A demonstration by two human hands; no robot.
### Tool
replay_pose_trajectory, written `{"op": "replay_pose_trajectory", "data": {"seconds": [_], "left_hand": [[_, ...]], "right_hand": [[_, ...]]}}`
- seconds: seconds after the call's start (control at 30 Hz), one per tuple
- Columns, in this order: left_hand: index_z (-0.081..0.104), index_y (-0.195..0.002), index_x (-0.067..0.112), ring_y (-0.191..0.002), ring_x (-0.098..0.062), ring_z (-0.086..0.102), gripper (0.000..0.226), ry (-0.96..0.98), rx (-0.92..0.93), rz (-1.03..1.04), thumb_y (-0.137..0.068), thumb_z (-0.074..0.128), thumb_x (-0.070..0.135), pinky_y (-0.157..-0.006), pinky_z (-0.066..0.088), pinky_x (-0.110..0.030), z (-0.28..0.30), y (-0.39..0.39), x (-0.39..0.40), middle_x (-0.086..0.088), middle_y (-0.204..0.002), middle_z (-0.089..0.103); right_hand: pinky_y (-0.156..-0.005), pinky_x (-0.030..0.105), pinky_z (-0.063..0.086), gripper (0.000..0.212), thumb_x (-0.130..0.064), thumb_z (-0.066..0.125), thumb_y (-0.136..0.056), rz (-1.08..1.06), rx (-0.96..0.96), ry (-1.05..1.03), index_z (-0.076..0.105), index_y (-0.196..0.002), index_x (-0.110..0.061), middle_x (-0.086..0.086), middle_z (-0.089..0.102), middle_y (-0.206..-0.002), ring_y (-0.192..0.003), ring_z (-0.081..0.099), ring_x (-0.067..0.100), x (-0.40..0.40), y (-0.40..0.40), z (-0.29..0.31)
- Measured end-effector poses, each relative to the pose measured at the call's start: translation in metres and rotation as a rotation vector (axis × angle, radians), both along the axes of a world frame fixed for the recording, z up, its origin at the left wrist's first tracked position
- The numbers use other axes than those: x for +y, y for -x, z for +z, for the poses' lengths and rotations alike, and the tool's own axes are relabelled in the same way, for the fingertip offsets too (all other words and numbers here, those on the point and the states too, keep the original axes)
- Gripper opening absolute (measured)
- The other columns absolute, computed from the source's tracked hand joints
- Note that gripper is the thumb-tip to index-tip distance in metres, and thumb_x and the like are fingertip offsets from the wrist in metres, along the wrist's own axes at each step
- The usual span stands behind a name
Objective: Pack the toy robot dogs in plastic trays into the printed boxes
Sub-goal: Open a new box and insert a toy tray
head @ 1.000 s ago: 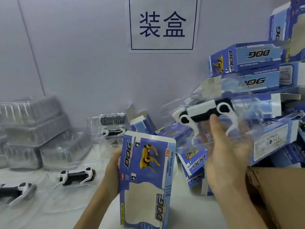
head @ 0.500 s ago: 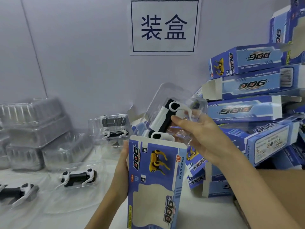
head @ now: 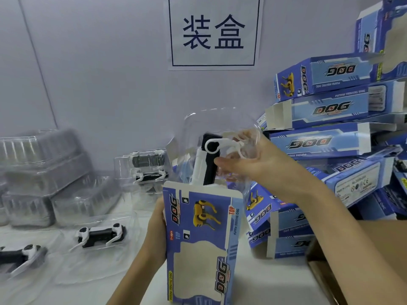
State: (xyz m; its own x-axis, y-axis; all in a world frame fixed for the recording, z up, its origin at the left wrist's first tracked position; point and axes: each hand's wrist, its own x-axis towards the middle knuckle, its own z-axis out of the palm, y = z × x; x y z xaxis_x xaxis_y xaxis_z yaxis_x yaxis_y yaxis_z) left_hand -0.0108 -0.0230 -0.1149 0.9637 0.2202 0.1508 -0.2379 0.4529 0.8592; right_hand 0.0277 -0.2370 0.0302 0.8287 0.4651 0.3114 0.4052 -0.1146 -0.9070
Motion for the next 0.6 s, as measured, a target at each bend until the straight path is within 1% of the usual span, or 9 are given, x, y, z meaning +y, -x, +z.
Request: {"op": "replay_pose_trajectory", "data": {"seconds": [0.1, 0.17, 0.2, 0.27, 0.33, 0.4, 0.47, 0.53, 0.6], "left_hand": [[0.084, -0.068, 0.020, -0.058, -0.020, 0.075, 0.048, -0.019, -0.015, -0.016, -0.077, 0.051, 0.054, -0.049, 0.059, -0.027, -0.001, 0.003, 0.000, -0.005, -0.073, 0.079], [0.075, -0.092, 0.008, -0.065, -0.025, 0.072, 0.043, -0.056, -0.062, 0.044, -0.080, 0.068, 0.049, -0.055, 0.059, -0.032, 0.004, 0.004, 0.001, -0.009, -0.079, 0.076], [0.065, -0.103, 0.009, -0.067, -0.026, 0.069, 0.042, -0.102, -0.099, 0.095, -0.083, 0.070, 0.045, -0.056, 0.057, -0.034, 0.011, 0.007, 0.000, -0.010, -0.081, 0.072], [0.060, -0.110, 0.027, -0.062, -0.021, 0.067, 0.014, -0.168, -0.217, 0.149, -0.097, 0.062, 0.029, -0.052, 0.056, -0.032, 0.015, 0.008, 0.003, -0.007, -0.079, 0.069], [0.060, -0.122, 0.044, -0.069, -0.022, 0.073, 0.029, -0.176, -0.268, 0.171, -0.106, 0.054, 0.021, -0.055, 0.061, -0.034, 0.017, 0.011, 0.004, -0.008, -0.094, 0.076], [0.050, -0.143, 0.050, -0.100, -0.031, 0.077, 0.041, -0.155, -0.338, 0.114, -0.102, 0.055, 0.055, -0.074, 0.065, -0.044, 0.023, 0.017, 0.002, -0.007, -0.131, 0.072], [0.041, -0.152, 0.052, -0.130, -0.034, 0.064, 0.071, -0.189, -0.377, 0.049, -0.088, 0.059, 0.077, -0.095, 0.059, -0.054, 0.023, 0.020, 0.001, -0.001, -0.156, 0.054], [0.039, -0.153, 0.054, -0.135, -0.035, 0.060, 0.078, -0.268, -0.377, 0.062, -0.084, 0.073, 0.069, -0.096, 0.059, -0.055, 0.027, 0.023, -0.001, 0.003, -0.161, 0.047], [0.038, -0.154, 0.053, -0.126, -0.038, 0.066, 0.075, -0.277, -0.371, 0.059, -0.090, 0.076, 0.053, -0.089, 0.062, -0.053, 0.027, 0.024, 0.000, 0.000, -0.157, 0.053]], "right_hand": [[-0.094, 0.046, 0.060, 0.078, -0.037, 0.093, -0.073, 0.040, -0.006, 0.091, 0.044, -0.132, -0.021, 0.013, 0.073, -0.114, -0.097, 0.077, 0.022, 0.002, 0.002, 0.001], [-0.087, 0.033, 0.059, 0.074, -0.040, 0.091, -0.075, 0.011, -0.028, 0.152, 0.042, -0.129, -0.027, 0.004, 0.074, -0.111, -0.093, 0.076, 0.010, 0.010, 0.007, -0.004], [-0.082, 0.025, 0.058, 0.071, -0.042, 0.090, -0.075, -0.026, -0.039, 0.158, 0.042, -0.126, -0.031, 0.000, 0.073, -0.110, -0.093, 0.075, 0.006, 0.015, 0.009, -0.008], [-0.071, 0.020, 0.054, 0.068, -0.049, 0.089, -0.074, -0.115, -0.029, 0.114, 0.042, -0.122, -0.036, -0.004, 0.071, -0.109, -0.096, 0.073, 0.009, 0.024, 0.013, -0.014], [-0.066, 0.018, 0.049, 0.068, -0.051, 0.087, -0.075, -0.162, 0.010, 0.062, 0.042, -0.123, -0.036, -0.004, 0.070, -0.110, -0.094, 0.071, 0.008, 0.029, 0.014, -0.017], [-0.059, 0.011, 0.046, 0.069, -0.050, 0.087, -0.075, -0.163, 0.050, 0.015, 0.043, -0.125, -0.036, -0.008, 0.070, -0.107, -0.082, 0.069, -0.005, 0.034, 0.015, -0.018], [-0.065, 0.011, 0.049, 0.070, -0.047, 0.089, -0.073, -0.145, 0.077, -0.039, 0.044, -0.125, -0.035, -0.008, 0.070, -0.106, -0.082, 0.069, -0.008, 0.039, 0.015, -0.021], [-0.084, 0.024, 0.055, 0.074, -0.050, 0.091, -0.070, -0.102, 0.109, -0.079, 0.047, -0.128, -0.032, -0.005, 0.073, -0.110, -0.095, 0.072, 0.002, 0.039, 0.016, -0.026], [-0.080, 0.018, 0.055, 0.088, -0.060, 0.088, -0.058, -0.033, 0.115, -0.085, 0.050, -0.133, -0.035, -0.007, 0.073, -0.114, -0.096, 0.072, -0.001, 0.033, 0.020, -0.028]]}}
